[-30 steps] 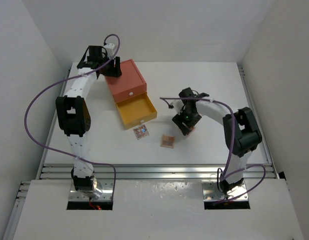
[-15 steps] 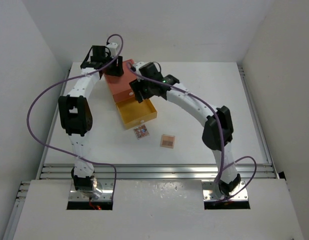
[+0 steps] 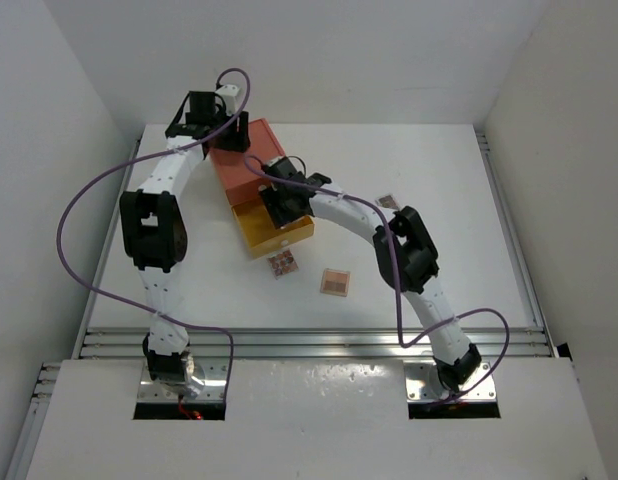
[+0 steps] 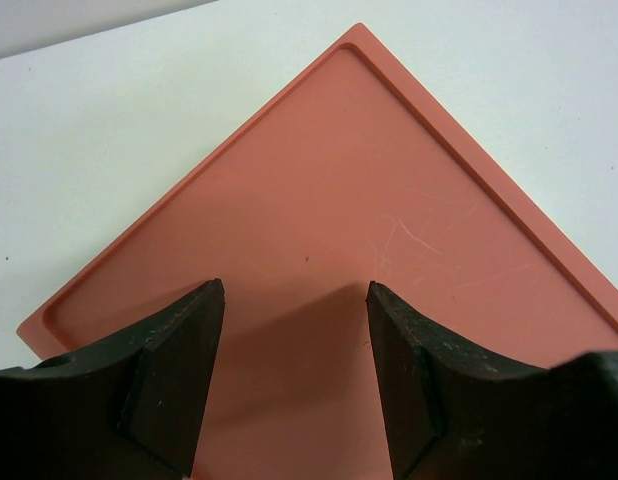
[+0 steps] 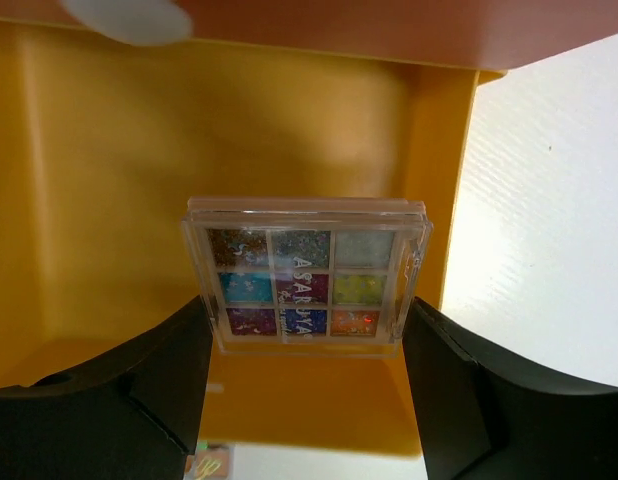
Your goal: Organize the makeup
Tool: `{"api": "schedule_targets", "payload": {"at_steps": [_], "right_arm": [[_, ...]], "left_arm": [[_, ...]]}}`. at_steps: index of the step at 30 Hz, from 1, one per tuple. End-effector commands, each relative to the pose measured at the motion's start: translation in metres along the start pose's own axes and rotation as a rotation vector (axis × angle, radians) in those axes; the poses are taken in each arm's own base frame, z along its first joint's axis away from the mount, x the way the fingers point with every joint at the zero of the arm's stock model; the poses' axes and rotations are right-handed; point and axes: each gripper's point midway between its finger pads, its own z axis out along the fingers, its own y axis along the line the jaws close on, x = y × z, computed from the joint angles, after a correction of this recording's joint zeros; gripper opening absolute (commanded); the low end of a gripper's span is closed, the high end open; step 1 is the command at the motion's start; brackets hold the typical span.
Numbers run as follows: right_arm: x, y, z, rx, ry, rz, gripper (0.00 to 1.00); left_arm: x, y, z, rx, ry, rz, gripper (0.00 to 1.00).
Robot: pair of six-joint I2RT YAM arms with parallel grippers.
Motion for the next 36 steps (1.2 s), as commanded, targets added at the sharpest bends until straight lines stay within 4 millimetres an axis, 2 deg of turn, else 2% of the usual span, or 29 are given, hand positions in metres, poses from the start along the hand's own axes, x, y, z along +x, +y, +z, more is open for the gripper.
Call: {"api": "schedule_targets", "payload": {"at_steps": [1,2,4,7,8,12,17,19,20,22,24,25,26,27,28,29,30,31,32,33,34,35,36], "right_arm": [[-0.008,-0.004,0.015,0.041,-0.035,0.023,0.29],[-0.001,-0.001,0.023,0.035,-0.01,0.04,0.3],[0.002,-0.001,0.025,0.034,0.001,0.055,0.34],[0.003,0.0,0.028,0.039,-0.005,0.082,0.47],[0.001,0.002,0.026,0.035,-0.014,0.082,0.55],[-0.006,0.001,0.024,0.032,-0.034,0.078,0.75],[-0.031,0.006,0.011,0.005,-0.115,0.101,0.78],[-0.032,0.007,0.009,-0.006,-0.122,0.118,0.8],[-0.047,0.011,0.0,-0.023,-0.172,0.132,0.82],[-0.053,0.007,-0.005,-0.013,-0.195,0.137,0.82],[-0.069,0.012,-0.024,-0.023,-0.243,0.133,0.82],[-0.082,0.004,-0.044,0.011,-0.286,0.142,0.82],[-0.082,0.002,-0.052,0.026,-0.288,0.145,0.83],[-0.075,-0.001,-0.057,0.049,-0.279,0.138,0.83],[-0.078,-0.021,-0.088,0.142,-0.309,0.183,0.85],[-0.061,-0.025,-0.091,0.176,-0.285,0.186,0.87],[-0.065,-0.03,-0.116,0.187,-0.326,0.262,0.9],[-0.03,-0.054,-0.122,0.298,-0.289,0.273,0.92],[-0.019,-0.054,-0.127,0.309,-0.287,0.331,0.93],[-0.015,-0.061,-0.144,0.327,-0.31,0.383,0.93],[0.006,-0.067,-0.153,0.355,-0.275,0.461,0.97],[0.047,-0.07,-0.141,0.39,-0.201,0.53,0.99],[0.06,-0.07,-0.144,0.395,-0.181,0.562,0.99]], "left_arm": [[0.065,-0.014,0.017,0.034,0.195,-0.074,0.65],[0.065,-0.014,0.017,0.034,0.195,-0.074,0.65],[0.065,-0.014,0.017,0.034,0.195,-0.074,0.65],[0.065,-0.014,0.017,0.034,0.195,-0.074,0.65],[0.065,-0.014,0.017,0.034,0.195,-0.074,0.65],[0.061,-0.013,0.017,0.034,0.186,-0.072,0.65],[0.061,-0.013,0.017,0.034,0.186,-0.072,0.65],[0.061,-0.013,0.017,0.034,0.186,-0.072,0.65],[0.061,-0.013,0.017,0.034,0.186,-0.072,0.65],[0.061,-0.013,0.017,0.034,0.186,-0.072,0.65],[0.061,-0.013,0.017,0.034,0.186,-0.072,0.65],[0.061,-0.013,0.017,0.034,0.186,-0.072,0.65],[0.061,-0.013,0.017,0.034,0.186,-0.063,0.65],[0.061,-0.013,0.017,0.034,0.186,-0.063,0.65],[0.061,-0.013,0.017,0.034,0.186,-0.063,0.65],[0.065,-0.013,0.017,0.035,0.195,-0.065,0.65],[0.065,-0.013,0.017,0.035,0.195,-0.065,0.65],[0.065,-0.013,0.017,0.035,0.195,-0.065,0.65],[0.065,-0.013,0.017,0.035,0.195,-0.065,0.65],[0.065,-0.013,0.017,0.036,0.194,-0.056,0.65],[0.065,-0.013,0.017,0.036,0.194,-0.056,0.65],[0.07,-0.013,0.02,0.036,0.203,-0.058,0.65],[0.07,-0.013,0.02,0.036,0.203,-0.058,0.65]]}}
